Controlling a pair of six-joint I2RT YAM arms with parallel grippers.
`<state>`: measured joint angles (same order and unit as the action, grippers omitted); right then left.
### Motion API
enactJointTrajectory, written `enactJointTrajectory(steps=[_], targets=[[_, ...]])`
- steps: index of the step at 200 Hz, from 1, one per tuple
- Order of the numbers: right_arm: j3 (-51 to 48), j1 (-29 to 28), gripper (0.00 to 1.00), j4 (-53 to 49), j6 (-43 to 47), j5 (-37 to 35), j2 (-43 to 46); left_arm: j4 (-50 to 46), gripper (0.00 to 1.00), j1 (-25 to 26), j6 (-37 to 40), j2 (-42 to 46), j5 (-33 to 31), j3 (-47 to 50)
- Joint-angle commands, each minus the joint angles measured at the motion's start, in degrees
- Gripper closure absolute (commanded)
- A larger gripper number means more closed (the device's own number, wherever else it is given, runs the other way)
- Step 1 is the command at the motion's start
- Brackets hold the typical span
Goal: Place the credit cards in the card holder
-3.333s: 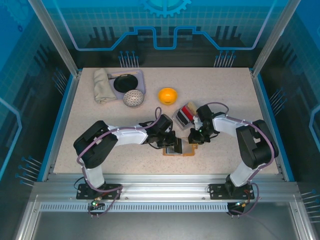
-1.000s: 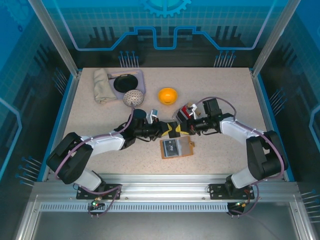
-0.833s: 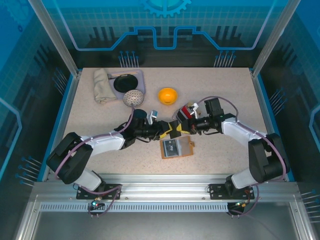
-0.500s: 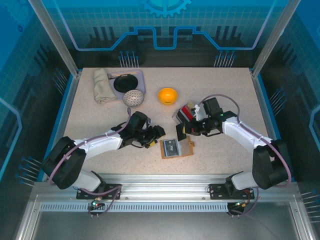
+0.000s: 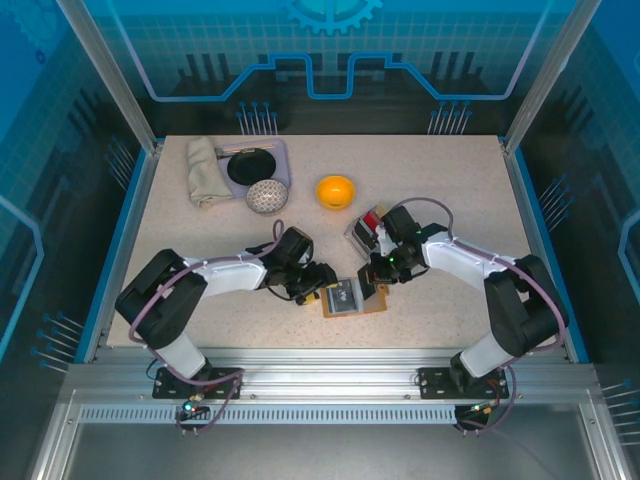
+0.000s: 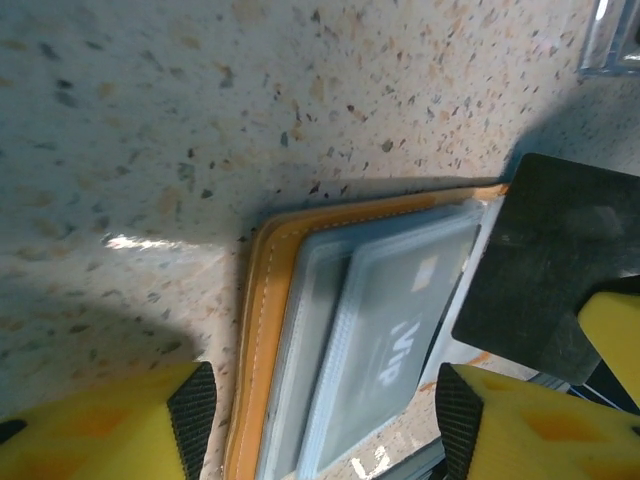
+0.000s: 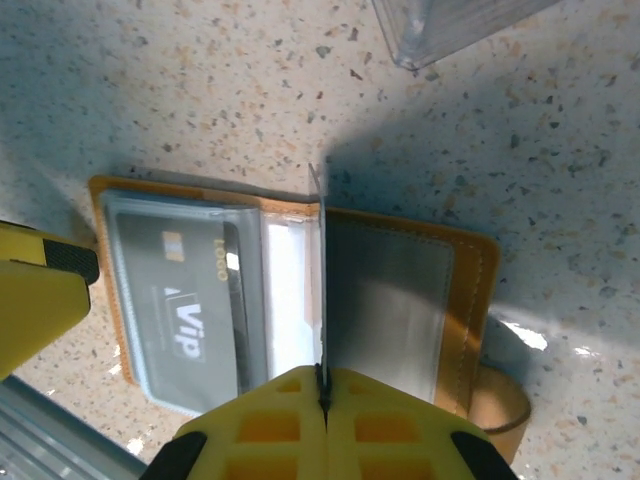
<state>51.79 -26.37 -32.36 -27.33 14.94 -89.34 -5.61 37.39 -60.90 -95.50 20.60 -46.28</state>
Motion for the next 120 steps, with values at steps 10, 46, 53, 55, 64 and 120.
enactJointTrajectory(steps=[10, 46, 53, 55, 64, 120], targets=[[-1.03, -0.95, 1.0, -0.38, 0.6, -1.19, -1.86, 2.38, 0.4, 0.93, 0.87, -2.82, 2.85, -2.06], [-1.04, -0.96, 1.0, -0.51, 0.79, -1.66, -2.16, 5.42, 0.57, 0.98, 0.83, -1.8, 3.3, -1.85], [-1.08, -0.95, 1.0, -0.53, 0.79, -1.88, -2.15, 5.67, 0.62, 1.03, 0.89, -1.02, 3.0, -1.69], [-1.08, -0.96, 1.0, -0.65, 0.77, -1.92, -2.15, 5.75, 0.62, 0.96, 0.99, -0.79, 3.03, -1.61], [-1.08, -0.91, 1.0, -0.86, 0.7, -2.26, -2.11, 6.01, 0.68, 1.0, 1.29, 0.02, 2.89, -1.38], [-0.03, -0.96, 1.0, -1.39, 0.25, -2.74, -1.52, 8.25, 0.78, 1.01, 2.36, 3.94, 2.59, 1.06]])
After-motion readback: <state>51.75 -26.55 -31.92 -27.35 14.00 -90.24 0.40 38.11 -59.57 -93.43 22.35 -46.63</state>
